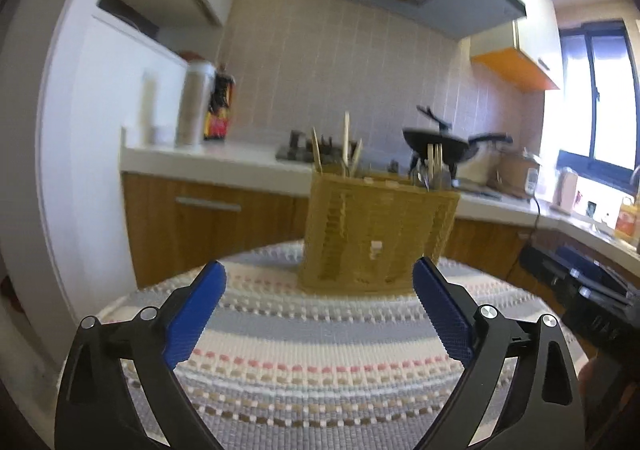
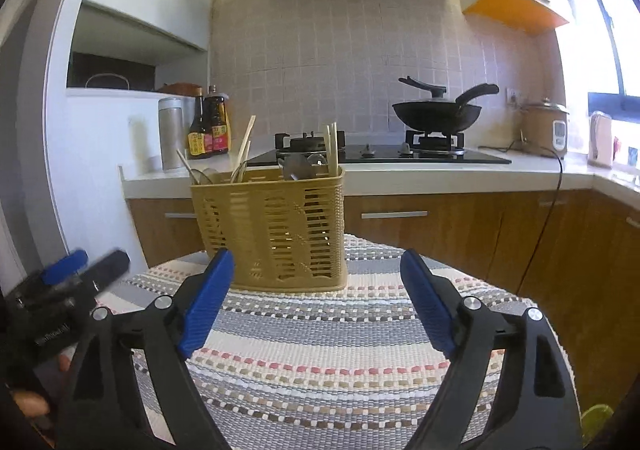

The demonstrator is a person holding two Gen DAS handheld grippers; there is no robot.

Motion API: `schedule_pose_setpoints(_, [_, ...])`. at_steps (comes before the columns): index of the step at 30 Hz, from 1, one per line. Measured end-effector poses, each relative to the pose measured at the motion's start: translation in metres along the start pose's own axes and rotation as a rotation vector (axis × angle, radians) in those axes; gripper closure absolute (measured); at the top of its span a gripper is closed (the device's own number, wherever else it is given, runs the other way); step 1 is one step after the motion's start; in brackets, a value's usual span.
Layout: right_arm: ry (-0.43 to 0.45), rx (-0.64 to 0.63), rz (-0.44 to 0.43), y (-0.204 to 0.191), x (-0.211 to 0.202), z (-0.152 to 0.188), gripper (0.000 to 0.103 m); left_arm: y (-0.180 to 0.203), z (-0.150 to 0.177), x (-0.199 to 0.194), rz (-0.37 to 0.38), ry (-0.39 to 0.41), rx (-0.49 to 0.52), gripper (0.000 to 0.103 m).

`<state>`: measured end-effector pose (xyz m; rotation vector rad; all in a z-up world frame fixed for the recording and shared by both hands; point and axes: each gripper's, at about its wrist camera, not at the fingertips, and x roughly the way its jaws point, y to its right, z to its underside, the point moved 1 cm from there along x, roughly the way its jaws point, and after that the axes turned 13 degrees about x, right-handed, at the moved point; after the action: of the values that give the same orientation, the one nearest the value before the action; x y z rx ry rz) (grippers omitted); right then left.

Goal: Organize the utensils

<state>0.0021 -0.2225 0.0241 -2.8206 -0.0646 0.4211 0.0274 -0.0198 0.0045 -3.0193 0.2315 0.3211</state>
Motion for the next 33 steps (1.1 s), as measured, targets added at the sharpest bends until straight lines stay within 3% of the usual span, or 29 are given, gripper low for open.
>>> schedule_pose_setpoints(3, [0.0,-0.03,0.002,-0.004,0.001,0.001,0.022,0.01,-0.001,-0.001,-0.032,0.011,0.068,0.009])
schedule_pose_setpoints(7, [-0.011,-0.058,0.005,-0.008,0.003,0.003,0.02,0.021,0.0,0.001,-0.011,-0.011,0.132,0.008])
schedule_pose_setpoints(16, [-0.077,-0.058,0.007,-0.005,0.016,0.009,0.019,0.018,0.001,0.011,-0.011,-0.057,0.117,0.008])
schedule_pose_setpoints(33, [-0.122,-0.056,0.021,-0.003,0.026,0.014,0.019,0.021,0.001,0.013,-0.011,-0.069,0.12,0.008])
